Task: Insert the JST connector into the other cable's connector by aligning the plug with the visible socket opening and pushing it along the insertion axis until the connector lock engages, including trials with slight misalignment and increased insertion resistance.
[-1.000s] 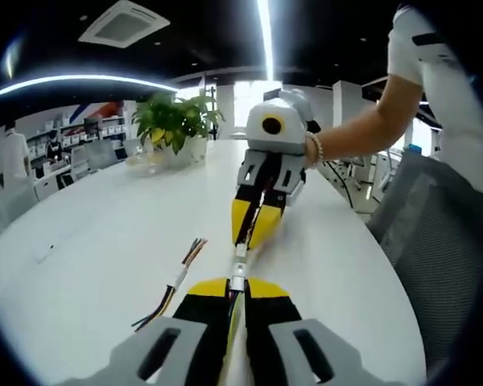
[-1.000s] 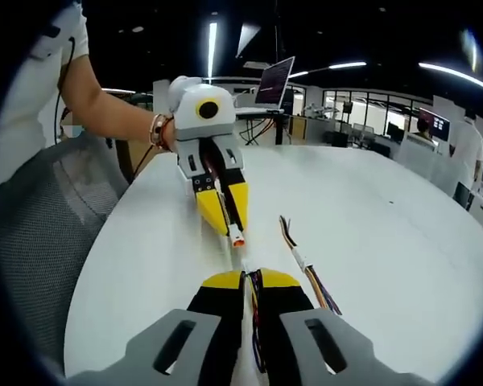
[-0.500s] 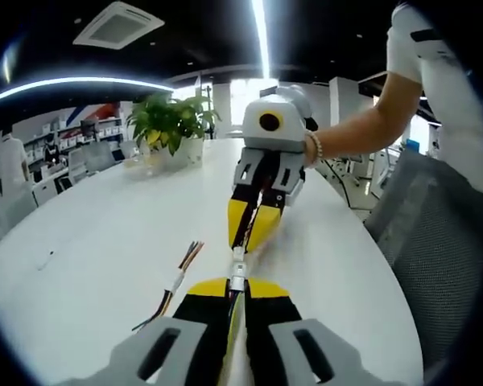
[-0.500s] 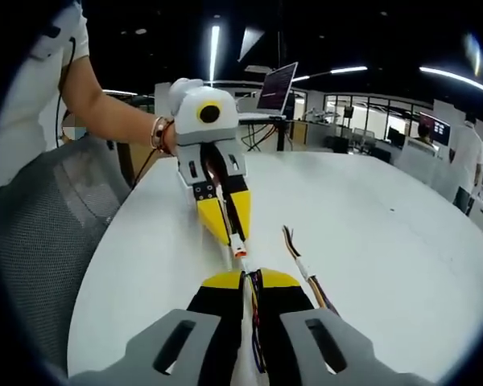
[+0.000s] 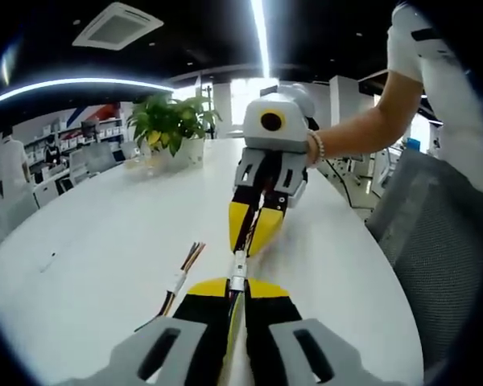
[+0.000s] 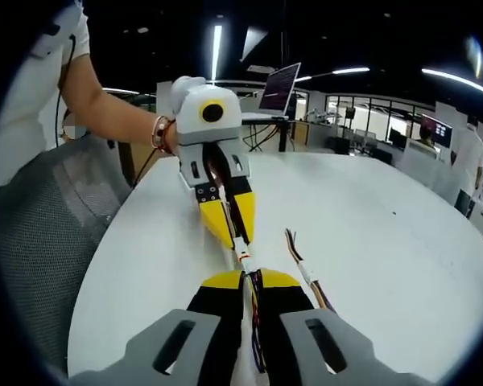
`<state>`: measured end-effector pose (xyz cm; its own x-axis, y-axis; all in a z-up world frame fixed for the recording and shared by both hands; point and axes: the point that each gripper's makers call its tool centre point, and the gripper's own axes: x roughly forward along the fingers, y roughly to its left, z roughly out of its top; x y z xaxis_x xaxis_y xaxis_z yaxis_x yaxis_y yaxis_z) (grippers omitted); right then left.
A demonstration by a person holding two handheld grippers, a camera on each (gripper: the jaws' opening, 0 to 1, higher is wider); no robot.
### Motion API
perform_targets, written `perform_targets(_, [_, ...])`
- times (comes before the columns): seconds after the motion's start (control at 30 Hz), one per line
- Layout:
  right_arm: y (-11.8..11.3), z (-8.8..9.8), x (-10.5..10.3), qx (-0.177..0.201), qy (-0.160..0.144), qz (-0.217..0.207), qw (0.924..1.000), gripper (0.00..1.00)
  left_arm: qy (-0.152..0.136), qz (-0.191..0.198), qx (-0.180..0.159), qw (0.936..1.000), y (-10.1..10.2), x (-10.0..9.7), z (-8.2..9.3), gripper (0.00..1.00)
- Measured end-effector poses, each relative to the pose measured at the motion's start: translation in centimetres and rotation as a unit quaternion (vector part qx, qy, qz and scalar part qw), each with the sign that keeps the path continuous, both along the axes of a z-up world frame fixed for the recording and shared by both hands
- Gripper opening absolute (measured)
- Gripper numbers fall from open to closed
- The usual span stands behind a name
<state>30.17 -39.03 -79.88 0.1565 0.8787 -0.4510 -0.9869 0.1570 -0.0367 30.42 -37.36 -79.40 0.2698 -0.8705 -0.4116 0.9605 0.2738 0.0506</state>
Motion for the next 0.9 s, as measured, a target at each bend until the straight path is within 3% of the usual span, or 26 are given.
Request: perform_targets(0.9, [0.41, -0.22, 0.22, -0.011, -0.009, -0.001, 0.9999, 0.02, 0.002, 0.008, 0.009, 0.9999, 0.26, 0.27, -0.60, 0.00])
